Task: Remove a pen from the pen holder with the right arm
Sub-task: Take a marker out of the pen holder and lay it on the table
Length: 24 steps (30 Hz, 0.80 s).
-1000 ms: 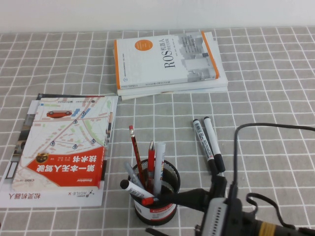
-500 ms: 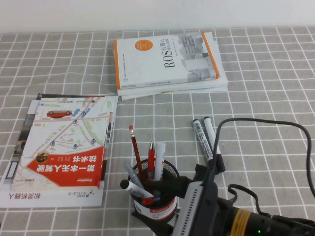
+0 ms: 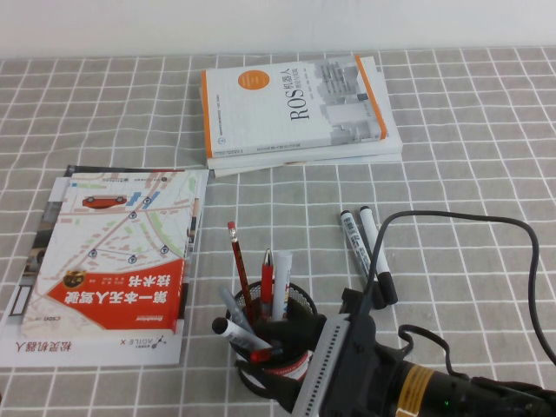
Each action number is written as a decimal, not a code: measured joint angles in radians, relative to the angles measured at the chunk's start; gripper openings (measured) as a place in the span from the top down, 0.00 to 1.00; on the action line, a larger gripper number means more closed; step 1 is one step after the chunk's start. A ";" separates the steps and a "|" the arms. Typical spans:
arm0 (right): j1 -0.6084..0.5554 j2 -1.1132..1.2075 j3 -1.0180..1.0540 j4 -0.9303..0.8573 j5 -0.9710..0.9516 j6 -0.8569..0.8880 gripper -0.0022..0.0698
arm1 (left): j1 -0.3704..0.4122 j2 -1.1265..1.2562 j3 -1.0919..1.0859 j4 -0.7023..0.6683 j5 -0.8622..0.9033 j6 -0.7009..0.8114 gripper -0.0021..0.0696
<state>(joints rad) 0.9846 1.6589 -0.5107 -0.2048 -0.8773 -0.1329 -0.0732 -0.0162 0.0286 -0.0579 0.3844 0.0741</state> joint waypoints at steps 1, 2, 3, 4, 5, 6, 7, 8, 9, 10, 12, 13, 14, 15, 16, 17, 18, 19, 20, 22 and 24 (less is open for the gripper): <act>0.000 0.000 0.000 0.002 0.002 0.000 0.60 | 0.000 0.000 0.000 0.000 0.000 0.000 0.98; 0.000 0.000 0.000 0.002 0.002 0.000 0.61 | 0.000 0.000 0.000 0.000 0.000 0.000 0.98; 0.000 0.000 0.000 0.002 0.002 0.000 0.62 | 0.000 0.000 0.000 0.000 0.000 0.000 0.98; 0.000 0.000 0.000 0.002 0.002 0.000 0.64 | 0.000 0.000 0.000 0.000 0.000 0.000 0.98; 0.000 0.000 0.000 0.002 0.002 0.000 0.65 | 0.000 0.000 0.000 0.000 0.000 0.000 0.98; 0.000 0.000 0.000 0.002 0.002 0.000 0.66 | 0.000 0.000 0.000 0.000 0.000 0.000 0.98; 0.000 0.000 0.000 0.002 0.002 0.000 0.67 | 0.000 0.000 0.000 0.000 0.000 0.000 0.98; 0.000 0.000 0.000 0.002 0.002 0.000 0.68 | 0.000 0.000 0.000 0.000 0.000 0.000 0.98; 0.000 0.000 0.000 0.002 0.002 0.000 0.70 | 0.000 0.000 0.000 0.000 0.000 0.000 0.98; 0.000 0.000 0.000 0.002 0.002 0.000 0.71 | 0.000 0.000 0.000 0.000 0.000 0.000 0.98; 0.000 0.000 0.000 0.007 0.004 0.000 0.73 | 0.000 0.000 0.000 0.000 0.000 0.000 0.98; 0.000 0.000 0.000 0.010 0.006 0.000 0.75 | 0.000 0.000 0.000 0.000 0.000 0.000 0.98; 0.000 0.000 0.000 0.014 0.008 0.000 0.76 | 0.000 0.000 0.000 0.000 0.000 0.000 0.98; 0.000 0.000 0.000 0.014 0.008 0.000 0.78 | 0.000 0.000 0.000 0.000 0.000 0.000 0.98; 0.000 0.000 0.000 0.014 0.008 0.000 0.80 | 0.000 0.000 0.000 0.000 0.000 0.000 0.98; 0.000 0.000 0.000 0.018 0.006 -0.002 0.82 | 0.000 0.000 0.000 0.000 0.000 0.000 0.98; 0.000 0.000 -0.002 0.023 0.002 -0.007 0.84 | 0.000 0.000 0.000 0.000 0.000 0.000 0.98; 0.000 0.000 -0.004 0.031 -0.003 -0.010 0.86 | 0.000 0.000 0.000 0.000 0.000 0.000 0.98; 0.000 0.000 -0.005 0.035 -0.006 -0.010 0.88 | 0.000 0.000 0.000 0.000 0.000 0.000 0.98; 0.000 -0.002 -0.008 0.037 -0.011 -0.010 0.91 | 0.000 0.000 0.000 0.000 0.000 0.000 0.98; 0.000 -0.011 -0.008 0.037 -0.005 -0.010 0.91 | 0.000 0.000 0.000 0.000 0.000 0.000 0.98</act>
<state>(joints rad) 0.9846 1.6476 -0.5191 -0.1682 -0.8821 -0.1428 -0.0732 -0.0162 0.0286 -0.0579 0.3844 0.0741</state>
